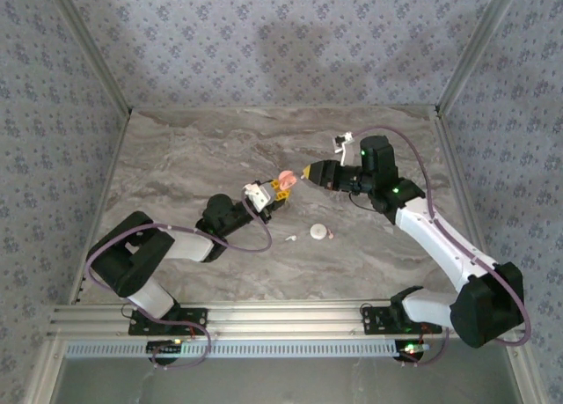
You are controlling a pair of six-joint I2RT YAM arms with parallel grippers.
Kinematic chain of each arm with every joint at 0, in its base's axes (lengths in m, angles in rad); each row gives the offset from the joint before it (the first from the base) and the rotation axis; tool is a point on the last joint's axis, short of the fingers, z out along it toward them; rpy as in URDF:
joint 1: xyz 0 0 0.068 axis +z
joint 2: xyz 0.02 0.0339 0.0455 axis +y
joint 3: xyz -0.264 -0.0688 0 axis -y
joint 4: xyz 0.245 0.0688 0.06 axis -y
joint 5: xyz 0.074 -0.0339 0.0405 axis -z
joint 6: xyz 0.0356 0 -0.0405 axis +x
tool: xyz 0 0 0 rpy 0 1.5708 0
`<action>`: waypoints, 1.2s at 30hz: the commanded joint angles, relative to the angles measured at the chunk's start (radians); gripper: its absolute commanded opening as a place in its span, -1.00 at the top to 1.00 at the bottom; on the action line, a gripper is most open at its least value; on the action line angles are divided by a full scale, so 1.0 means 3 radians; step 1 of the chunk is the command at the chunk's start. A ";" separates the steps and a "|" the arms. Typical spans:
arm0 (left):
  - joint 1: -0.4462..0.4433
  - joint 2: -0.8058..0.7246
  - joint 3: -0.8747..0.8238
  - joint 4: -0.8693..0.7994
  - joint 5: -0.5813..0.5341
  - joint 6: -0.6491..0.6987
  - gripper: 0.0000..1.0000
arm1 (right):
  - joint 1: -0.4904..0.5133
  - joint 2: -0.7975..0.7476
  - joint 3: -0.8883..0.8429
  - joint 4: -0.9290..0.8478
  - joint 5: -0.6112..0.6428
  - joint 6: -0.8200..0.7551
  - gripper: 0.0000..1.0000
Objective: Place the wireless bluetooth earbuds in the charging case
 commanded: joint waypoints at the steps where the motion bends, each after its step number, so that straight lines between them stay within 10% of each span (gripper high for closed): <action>1: -0.0044 -0.0023 -0.0027 0.0185 -0.0064 0.0013 0.80 | 0.0030 -0.0007 -0.0011 0.0175 0.0005 0.0070 0.54; 36: -0.0120 -0.0315 -0.0089 0.0128 -0.0152 0.0135 0.79 | 0.0297 0.0073 -0.0068 0.0285 -0.0040 0.0120 0.53</action>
